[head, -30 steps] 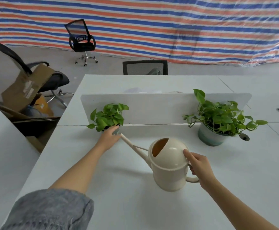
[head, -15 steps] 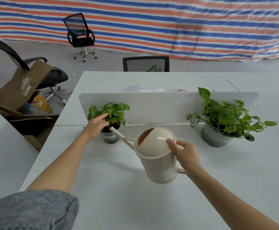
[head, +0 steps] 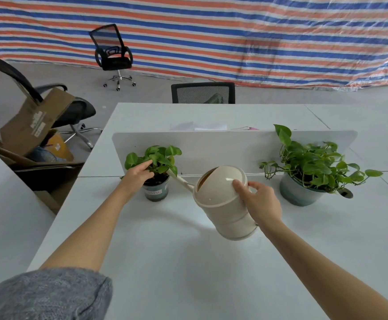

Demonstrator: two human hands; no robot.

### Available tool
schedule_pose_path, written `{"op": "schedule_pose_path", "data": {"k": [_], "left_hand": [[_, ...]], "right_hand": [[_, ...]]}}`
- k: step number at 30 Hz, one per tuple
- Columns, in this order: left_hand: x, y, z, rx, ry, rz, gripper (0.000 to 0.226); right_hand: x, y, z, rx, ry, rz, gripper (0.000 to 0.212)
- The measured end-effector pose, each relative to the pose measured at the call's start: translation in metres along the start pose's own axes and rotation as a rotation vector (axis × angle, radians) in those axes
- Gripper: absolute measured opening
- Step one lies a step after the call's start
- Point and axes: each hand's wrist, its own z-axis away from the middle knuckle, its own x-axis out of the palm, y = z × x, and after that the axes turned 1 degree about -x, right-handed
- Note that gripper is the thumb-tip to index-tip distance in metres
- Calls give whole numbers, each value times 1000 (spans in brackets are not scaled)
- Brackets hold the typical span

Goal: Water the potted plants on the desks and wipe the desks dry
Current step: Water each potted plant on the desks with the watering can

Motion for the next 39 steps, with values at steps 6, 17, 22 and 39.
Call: {"op": "schedule_pose_path", "data": {"k": [6,17,22,39], "left_hand": [[0,-1,2,-1,4,9,50],[-6,0,4,8,-9,-17,52],[-7,3,3,0,-11,-17,53],[-6,-1,4,-15,-17,-38,53]], "right_hand": [[6,0,8,0,-5,48,56],[15,-24,16,-82,-16,89,54],[11,-31,15,-136,12,183,55],[-3,-20,13,-110,73,235,54]]}}
